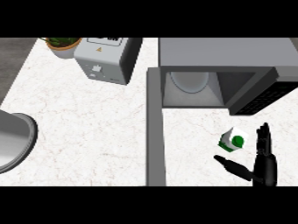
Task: Pick up the milk, place it into the microwave and close the microwave
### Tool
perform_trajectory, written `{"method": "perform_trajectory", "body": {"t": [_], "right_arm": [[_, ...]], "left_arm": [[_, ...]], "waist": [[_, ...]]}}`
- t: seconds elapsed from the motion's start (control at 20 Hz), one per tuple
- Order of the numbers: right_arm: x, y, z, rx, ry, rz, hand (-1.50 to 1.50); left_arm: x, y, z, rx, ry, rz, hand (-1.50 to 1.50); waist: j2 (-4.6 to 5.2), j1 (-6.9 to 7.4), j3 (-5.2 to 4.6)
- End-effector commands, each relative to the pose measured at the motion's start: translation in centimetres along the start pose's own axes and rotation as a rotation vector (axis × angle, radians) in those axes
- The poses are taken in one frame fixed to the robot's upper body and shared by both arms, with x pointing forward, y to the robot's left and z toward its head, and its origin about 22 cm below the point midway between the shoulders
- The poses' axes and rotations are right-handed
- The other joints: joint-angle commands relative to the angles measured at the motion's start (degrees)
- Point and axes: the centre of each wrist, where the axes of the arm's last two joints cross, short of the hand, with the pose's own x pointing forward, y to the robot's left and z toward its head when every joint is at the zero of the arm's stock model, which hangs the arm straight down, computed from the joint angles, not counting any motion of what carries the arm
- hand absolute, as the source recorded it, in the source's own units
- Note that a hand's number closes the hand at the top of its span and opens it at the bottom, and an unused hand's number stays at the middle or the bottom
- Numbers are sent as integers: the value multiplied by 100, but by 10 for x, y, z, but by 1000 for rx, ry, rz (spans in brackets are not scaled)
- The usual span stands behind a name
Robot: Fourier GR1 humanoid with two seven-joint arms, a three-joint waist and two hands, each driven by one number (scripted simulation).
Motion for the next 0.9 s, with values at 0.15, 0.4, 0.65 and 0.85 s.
{"method": "perform_trajectory", "body": {"t": [0.15, 0.4, 0.65, 0.85], "right_arm": [[-30, -3, -6, -17, -10, 29, -150], [-39, 14, -6, 31, -7, 15, 150], [-36, 12, -30, 111, -85, -1, 150], [-41, 19, -22, 69, -184, 49, 150]], "left_arm": [[3, 6, -6, -19, -12, 4, -150], [-6, 2, 13, 4, -3, -1, -150], [5, -9, 9, -9, -7, -12, -150], [6, -1, -5, -4, -3, -5, -150]], "waist": [[4, 4, 2], [2, 17, 1], [4, 24, 2], [14, 8, 6]]}}
